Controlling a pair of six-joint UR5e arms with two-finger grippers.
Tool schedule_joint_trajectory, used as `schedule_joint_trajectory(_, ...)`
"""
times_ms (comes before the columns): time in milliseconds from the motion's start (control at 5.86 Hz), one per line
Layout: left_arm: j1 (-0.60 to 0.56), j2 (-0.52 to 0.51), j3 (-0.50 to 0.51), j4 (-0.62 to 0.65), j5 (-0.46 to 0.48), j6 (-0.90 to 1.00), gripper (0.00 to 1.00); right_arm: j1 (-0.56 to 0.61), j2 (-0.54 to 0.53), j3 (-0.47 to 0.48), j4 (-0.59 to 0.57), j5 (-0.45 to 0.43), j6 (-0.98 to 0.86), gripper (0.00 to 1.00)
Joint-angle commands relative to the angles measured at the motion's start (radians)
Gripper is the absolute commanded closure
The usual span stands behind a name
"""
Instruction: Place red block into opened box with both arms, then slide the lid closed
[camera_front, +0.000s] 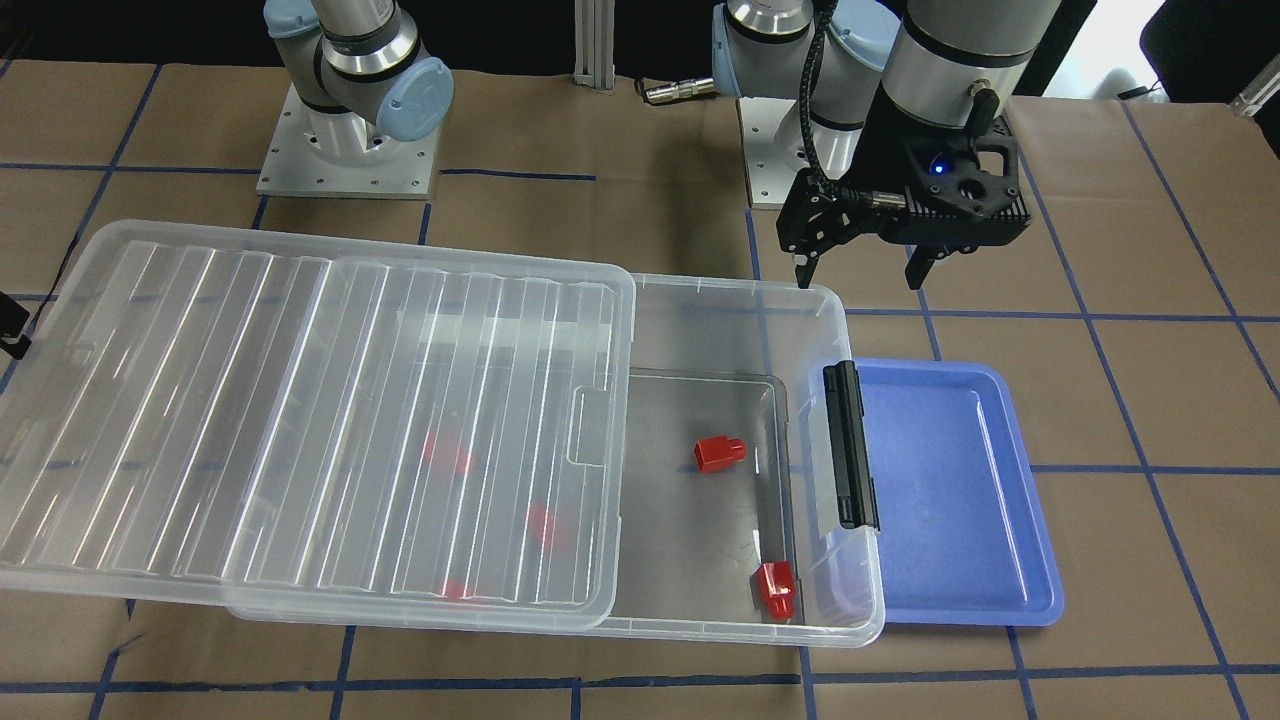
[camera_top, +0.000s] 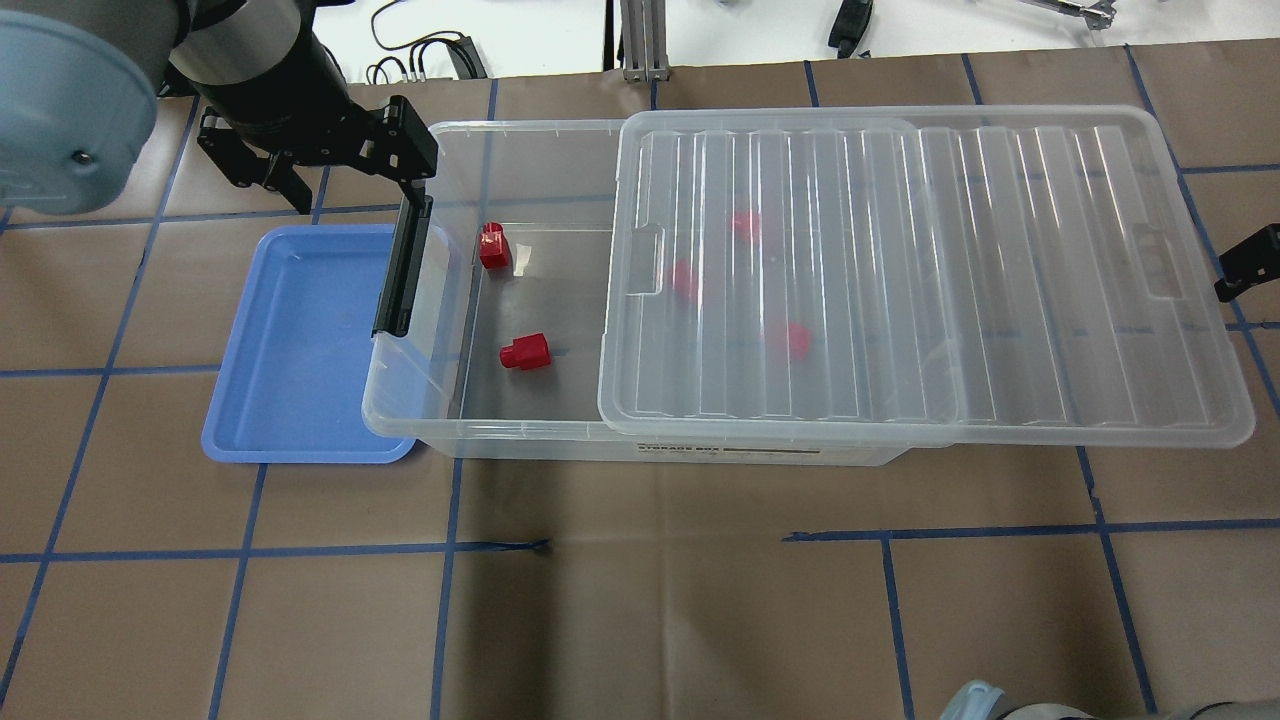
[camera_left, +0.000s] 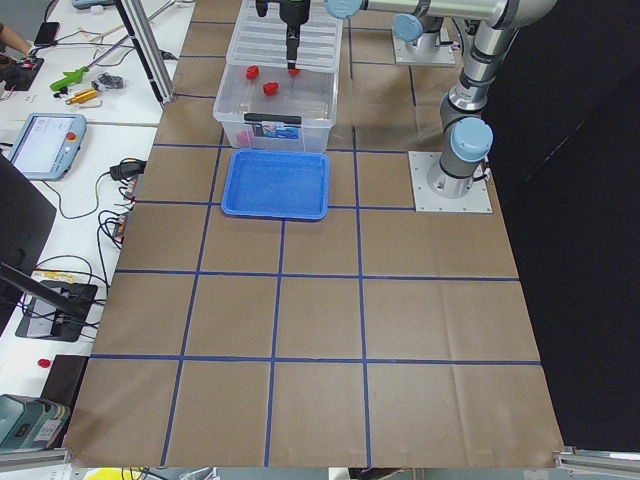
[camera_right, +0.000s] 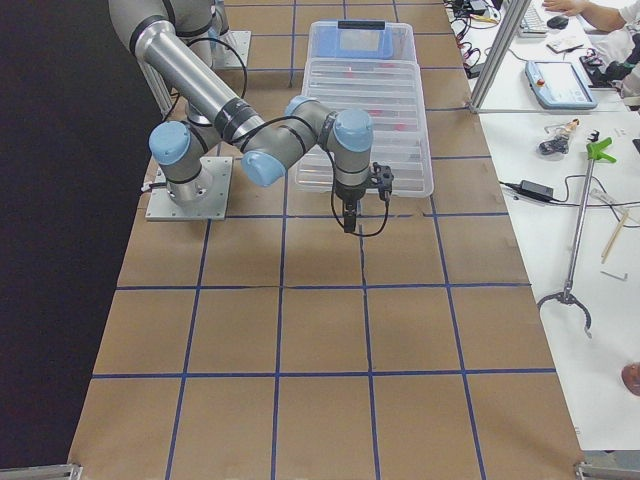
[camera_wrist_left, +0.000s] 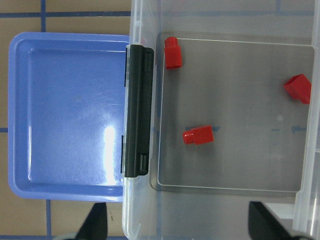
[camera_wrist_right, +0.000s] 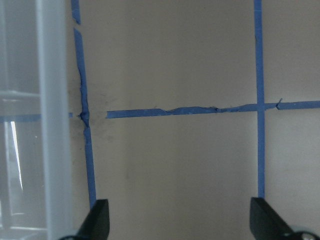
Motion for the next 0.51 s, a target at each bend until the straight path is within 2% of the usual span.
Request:
schedule_joint_trajectory(0,0.003,0.0,0.002,-0.005,-0.001,0.054,0.02,0.042,-0.016,0.009,0.004,0.01,0.051,0.0)
schedule_joint_trajectory(341,0.004,0.003,0.003,-0.026,-0.004,0.064,0.02,0.106,-0.047,0.048,0.004,0.013,0.138,0.0)
